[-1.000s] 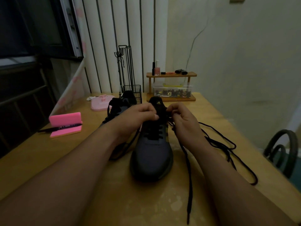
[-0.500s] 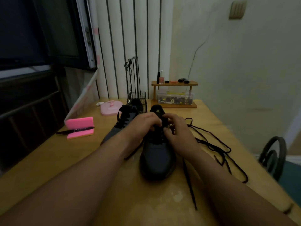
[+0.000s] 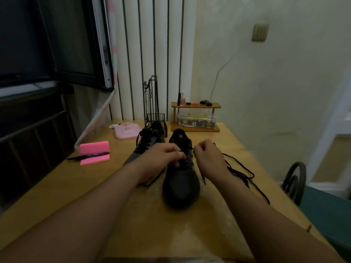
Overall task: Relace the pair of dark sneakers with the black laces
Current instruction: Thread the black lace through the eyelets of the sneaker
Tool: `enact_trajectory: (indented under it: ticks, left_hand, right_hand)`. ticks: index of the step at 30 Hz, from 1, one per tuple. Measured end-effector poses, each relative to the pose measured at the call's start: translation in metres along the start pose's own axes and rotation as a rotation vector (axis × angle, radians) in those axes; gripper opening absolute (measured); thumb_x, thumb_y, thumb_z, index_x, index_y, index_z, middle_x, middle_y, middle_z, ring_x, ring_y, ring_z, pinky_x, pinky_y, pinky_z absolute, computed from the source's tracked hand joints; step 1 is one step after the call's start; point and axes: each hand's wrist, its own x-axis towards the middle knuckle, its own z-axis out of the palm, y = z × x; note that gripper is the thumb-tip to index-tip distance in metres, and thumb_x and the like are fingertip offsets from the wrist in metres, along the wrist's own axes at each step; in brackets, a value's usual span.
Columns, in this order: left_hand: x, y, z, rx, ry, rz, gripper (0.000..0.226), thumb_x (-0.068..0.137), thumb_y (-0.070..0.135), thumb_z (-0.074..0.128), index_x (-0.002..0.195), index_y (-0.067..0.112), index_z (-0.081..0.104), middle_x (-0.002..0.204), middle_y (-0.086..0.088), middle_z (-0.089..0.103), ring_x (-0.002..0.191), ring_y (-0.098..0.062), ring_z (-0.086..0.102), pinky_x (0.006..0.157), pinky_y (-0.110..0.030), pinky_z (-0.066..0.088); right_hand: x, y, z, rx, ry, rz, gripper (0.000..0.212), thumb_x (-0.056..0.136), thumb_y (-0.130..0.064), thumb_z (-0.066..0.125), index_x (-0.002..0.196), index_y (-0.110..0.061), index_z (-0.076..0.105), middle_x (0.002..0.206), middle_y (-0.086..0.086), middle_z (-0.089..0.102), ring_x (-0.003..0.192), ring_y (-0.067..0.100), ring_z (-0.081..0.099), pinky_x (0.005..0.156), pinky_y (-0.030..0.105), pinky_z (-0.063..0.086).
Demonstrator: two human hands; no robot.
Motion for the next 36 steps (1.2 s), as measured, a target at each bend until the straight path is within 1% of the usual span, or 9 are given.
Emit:
enact_trajectory:
  ticks: [4,9,14,17,21,26,30,33,36]
  left_hand:
    - [-0.013,-0.001,0.017,0.045,-0.134,0.002,0.014,0.101,0.023,0.063,0.093,0.018,0.074,0.091,0.014,0.07,0.089,0.0,0.066,0.078,-0.024,0.047]
    - [-0.02,-0.01,0.031,-0.299,0.083,-0.082,0.028,0.108,0.03,0.048,0.099,0.017,0.071,0.106,-0.004,0.073,0.107,-0.019,0.068,0.088,-0.032,0.051]
    - [-0.006,-0.012,0.04,-0.156,0.2,-0.133,0.056,0.104,0.061,0.041,0.086,0.018,0.071,0.089,0.0,0.075,0.099,-0.025,0.067,0.093,-0.044,0.048]
    - [0.0,-0.01,0.04,-0.164,0.13,-0.163,0.048,0.091,0.071,0.054,0.089,0.029,0.077,0.094,0.0,0.076,0.099,-0.022,0.069,0.093,-0.045,0.054]
    - [0.002,-0.013,0.04,-0.139,0.187,-0.126,0.031,0.1,0.041,0.063,0.078,0.02,0.071,0.083,-0.007,0.071,0.086,-0.031,0.068,0.084,-0.049,0.056]
    - [-0.02,-0.025,0.027,-0.45,0.397,-0.071,0.029,0.104,0.018,0.049,0.078,0.01,0.061,0.081,-0.01,0.062,0.081,-0.027,0.059,0.078,-0.042,0.047]
    - [-0.039,-0.049,0.026,-0.107,0.447,-0.026,0.048,0.105,0.034,0.05,0.06,0.018,0.042,0.057,0.004,0.041,0.054,-0.014,0.038,0.057,-0.033,0.026]
    - [-0.037,-0.071,0.029,0.411,0.513,0.072,0.032,0.104,0.05,0.05,0.081,0.027,0.052,0.092,0.009,0.05,0.085,-0.01,0.048,0.072,-0.033,0.041]
    - [-0.023,-0.065,0.027,0.283,0.563,0.15,0.012,0.105,0.039,0.055,0.1,0.029,0.053,0.108,0.011,0.046,0.094,-0.008,0.05,0.079,-0.027,0.046]
  right_hand:
    - [-0.014,-0.02,0.005,0.232,-0.241,0.176,0.035,0.106,-0.041,0.056,0.09,-0.015,0.074,0.089,0.006,0.074,0.083,0.02,0.069,0.072,0.037,0.057]
    - [-0.033,-0.016,0.002,0.285,-0.248,-0.016,0.018,0.104,-0.029,0.061,0.094,-0.018,0.07,0.096,0.004,0.071,0.09,0.018,0.068,0.077,0.035,0.057]
    - [-0.053,0.012,-0.007,0.166,-0.14,-0.121,0.014,0.1,-0.028,0.065,0.087,-0.023,0.069,0.092,0.0,0.068,0.089,0.017,0.065,0.083,0.045,0.056]
    - [-0.063,0.014,-0.007,0.067,-0.18,-0.253,0.009,0.101,-0.029,0.064,0.094,-0.031,0.07,0.105,-0.007,0.061,0.099,0.006,0.057,0.09,0.035,0.054]
    - [-0.074,0.01,-0.001,-0.166,-0.346,-0.409,0.01,0.1,-0.034,0.063,0.1,-0.031,0.072,0.111,-0.015,0.055,0.108,0.006,0.05,0.094,0.03,0.048]
    - [-0.055,-0.009,-0.004,0.105,-0.252,-0.029,0.029,0.108,-0.038,0.049,0.098,-0.023,0.07,0.099,-0.003,0.072,0.094,0.012,0.068,0.091,0.043,0.059]
    - [-0.022,-0.017,0.01,-0.053,-0.067,0.008,0.006,0.105,-0.026,0.055,0.106,-0.027,0.061,0.102,0.0,0.069,0.09,0.017,0.069,0.079,0.047,0.064]
    - [-0.008,-0.022,0.016,-0.168,-0.038,-0.1,0.021,0.106,-0.021,0.052,0.124,-0.03,0.06,0.109,-0.004,0.067,0.092,0.014,0.068,0.067,0.035,0.061]
    - [0.007,-0.03,0.018,-0.301,-0.089,-0.116,0.023,0.107,-0.025,0.052,0.127,-0.029,0.063,0.111,-0.008,0.063,0.1,0.014,0.065,0.074,0.031,0.058]
